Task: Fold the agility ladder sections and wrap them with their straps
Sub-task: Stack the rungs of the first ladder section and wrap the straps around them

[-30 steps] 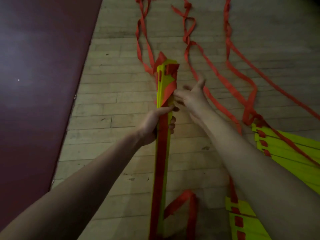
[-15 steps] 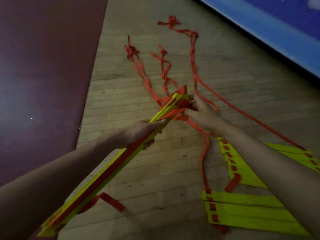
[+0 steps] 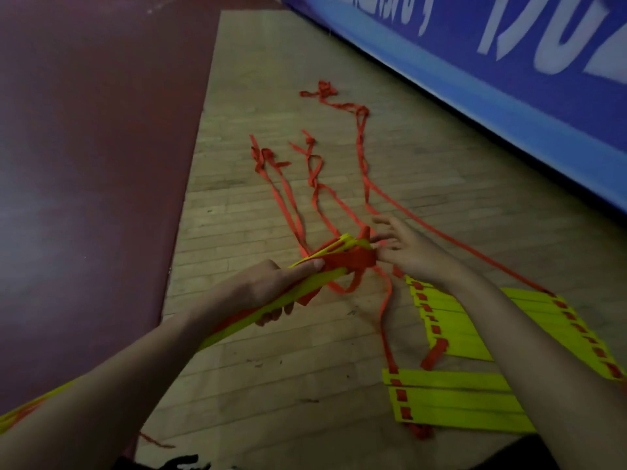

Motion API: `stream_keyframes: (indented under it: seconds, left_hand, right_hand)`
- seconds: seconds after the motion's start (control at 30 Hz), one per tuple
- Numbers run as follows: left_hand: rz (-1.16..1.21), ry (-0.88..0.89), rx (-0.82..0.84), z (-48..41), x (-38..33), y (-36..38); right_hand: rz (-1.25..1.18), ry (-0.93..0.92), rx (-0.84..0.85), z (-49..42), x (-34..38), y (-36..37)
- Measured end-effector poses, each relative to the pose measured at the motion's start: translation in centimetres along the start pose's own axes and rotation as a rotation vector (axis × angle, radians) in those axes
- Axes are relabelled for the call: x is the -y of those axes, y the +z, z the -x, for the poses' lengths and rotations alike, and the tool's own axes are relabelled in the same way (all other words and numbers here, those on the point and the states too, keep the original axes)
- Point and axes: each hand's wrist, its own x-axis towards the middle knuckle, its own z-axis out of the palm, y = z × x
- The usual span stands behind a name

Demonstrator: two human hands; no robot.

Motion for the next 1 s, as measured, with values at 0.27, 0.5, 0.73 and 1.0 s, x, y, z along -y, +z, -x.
stream_keyframes:
  seconds: [0.27,0.5,0.73,1.0]
  left_hand:
    - [-0.041,-0.030,0.096,1.2,-1.1,-0.1]
    - [-0.015,-0.080,0.032,0.7,-0.2,-0.8]
    - [-0.109,-0.103,-0.006,0.4,0.2,-2.3]
    - [-0.099,-0.125,0.033,0.3,-0.2,-1.5]
  right_hand:
    - [-0.277,-0.076,0.062,1.5,1.3,0.5]
    - [-0.471,-0.081,-0.101,0.7,0.4,0.0]
    - [-0.353,-0.026,-0.235,-0.4,-2.4,-2.0]
    - [-0.155,-0.096,0.032,0.6,-1.1,0.8]
